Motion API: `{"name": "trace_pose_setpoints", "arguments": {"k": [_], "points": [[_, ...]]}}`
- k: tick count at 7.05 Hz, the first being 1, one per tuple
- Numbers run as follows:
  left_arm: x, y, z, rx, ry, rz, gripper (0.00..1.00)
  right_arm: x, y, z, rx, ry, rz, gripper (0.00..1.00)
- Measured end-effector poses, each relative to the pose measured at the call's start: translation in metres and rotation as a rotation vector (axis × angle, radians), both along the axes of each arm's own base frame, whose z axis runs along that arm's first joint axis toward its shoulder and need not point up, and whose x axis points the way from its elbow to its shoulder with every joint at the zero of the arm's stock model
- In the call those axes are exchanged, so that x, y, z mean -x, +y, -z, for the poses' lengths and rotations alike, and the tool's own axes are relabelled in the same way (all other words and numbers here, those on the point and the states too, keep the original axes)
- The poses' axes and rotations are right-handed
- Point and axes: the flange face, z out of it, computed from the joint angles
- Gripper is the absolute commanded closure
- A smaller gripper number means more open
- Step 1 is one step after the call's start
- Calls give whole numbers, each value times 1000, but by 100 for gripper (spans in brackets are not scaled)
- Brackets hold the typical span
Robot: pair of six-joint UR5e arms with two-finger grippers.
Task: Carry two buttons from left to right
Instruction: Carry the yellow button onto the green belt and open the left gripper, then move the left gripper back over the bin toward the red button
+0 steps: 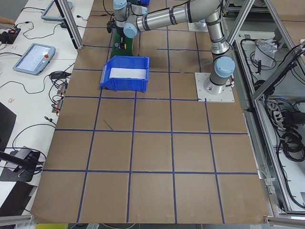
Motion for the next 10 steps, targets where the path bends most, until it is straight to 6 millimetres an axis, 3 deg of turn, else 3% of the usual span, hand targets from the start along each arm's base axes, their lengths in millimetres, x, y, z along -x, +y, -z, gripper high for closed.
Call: {"name": "trace_pose_setpoints", "arguments": {"k": [1, 2, 3, 5, 6, 8, 10], "points": [[1, -2, 9, 1, 2, -1, 52, -15, 4, -13, 19, 5, 27, 0], [1, -2, 14, -1, 3, -1, 14, -34, 8, -20, 31, 13, 52, 0], [1, -1, 16, -3, 3, -4, 0, -51, 12, -24, 37, 35, 53, 0], [3, 3, 9, -5, 25, -15, 0, -65, 11, -35, 29, 57, 34, 0], [3, 8, -5, 1, 32, -13, 0, -67, 5, -46, 1, 58, 25, 0], [-3, 30, -51, -12, 19, 16, 0, -68, -4, -59, -32, 58, 20, 0], [-32, 52, -92, -36, -32, 55, 0, -69, -6, -59, -37, 48, 19, 0]]}}
